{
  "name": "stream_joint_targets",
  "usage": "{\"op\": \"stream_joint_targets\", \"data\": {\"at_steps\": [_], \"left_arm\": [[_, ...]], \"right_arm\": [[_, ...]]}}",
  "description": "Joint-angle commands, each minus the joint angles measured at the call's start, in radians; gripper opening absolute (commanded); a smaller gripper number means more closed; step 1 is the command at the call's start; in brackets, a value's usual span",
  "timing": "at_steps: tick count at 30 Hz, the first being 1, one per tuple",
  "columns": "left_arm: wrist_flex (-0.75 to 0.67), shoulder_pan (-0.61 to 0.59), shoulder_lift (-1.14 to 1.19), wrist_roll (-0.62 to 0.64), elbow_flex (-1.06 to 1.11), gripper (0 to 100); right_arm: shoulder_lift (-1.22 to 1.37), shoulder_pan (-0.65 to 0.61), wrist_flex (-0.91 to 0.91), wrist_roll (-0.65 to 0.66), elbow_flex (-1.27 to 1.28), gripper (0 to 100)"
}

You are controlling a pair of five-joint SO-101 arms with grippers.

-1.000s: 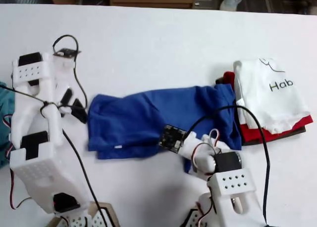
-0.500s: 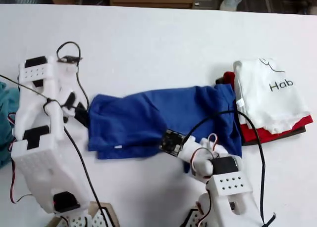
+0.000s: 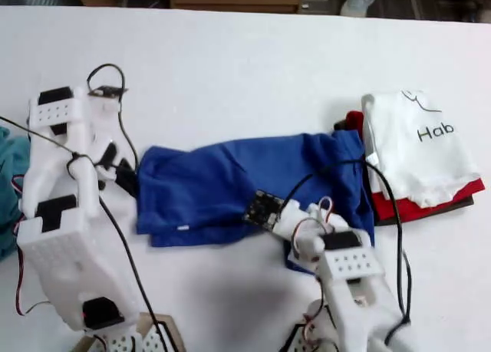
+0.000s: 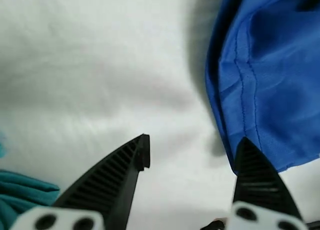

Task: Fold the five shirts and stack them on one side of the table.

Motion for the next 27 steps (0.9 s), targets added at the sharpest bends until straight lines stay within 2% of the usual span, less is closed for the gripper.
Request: {"op": "stream_joint_targets", "data": {"at_steps": [1, 5, 10, 14, 20, 27], "left_arm": [[-0.008, 0.014, -0.008, 0.005, -0.015, 29], [-0.008, 0.014, -0.008, 0.003, -0.015, 29], [-0.008, 0.014, -0.008, 0.003, -0.015, 29], [-0.008, 0.014, -0.006, 0.0, -0.015, 29], [-0.008, 0.014, -0.006, 0.0, -0.015, 29], [-0.008, 0.014, -0.006, 0.0, -0.015, 29]], "right_arm": [[0.131, 0.002, 0.004, -0.003, -0.106, 26.5], [0.151, 0.004, 0.005, -0.003, -0.126, 23.4], [0.151, 0.005, 0.005, -0.005, -0.127, 1.0], [0.151, 0.005, 0.031, -0.005, -0.14, 2.5], [0.151, 0.005, 0.177, -0.005, -0.269, 2.0], [0.151, 0.005, 0.2, -0.005, -0.302, 2.0]]}}
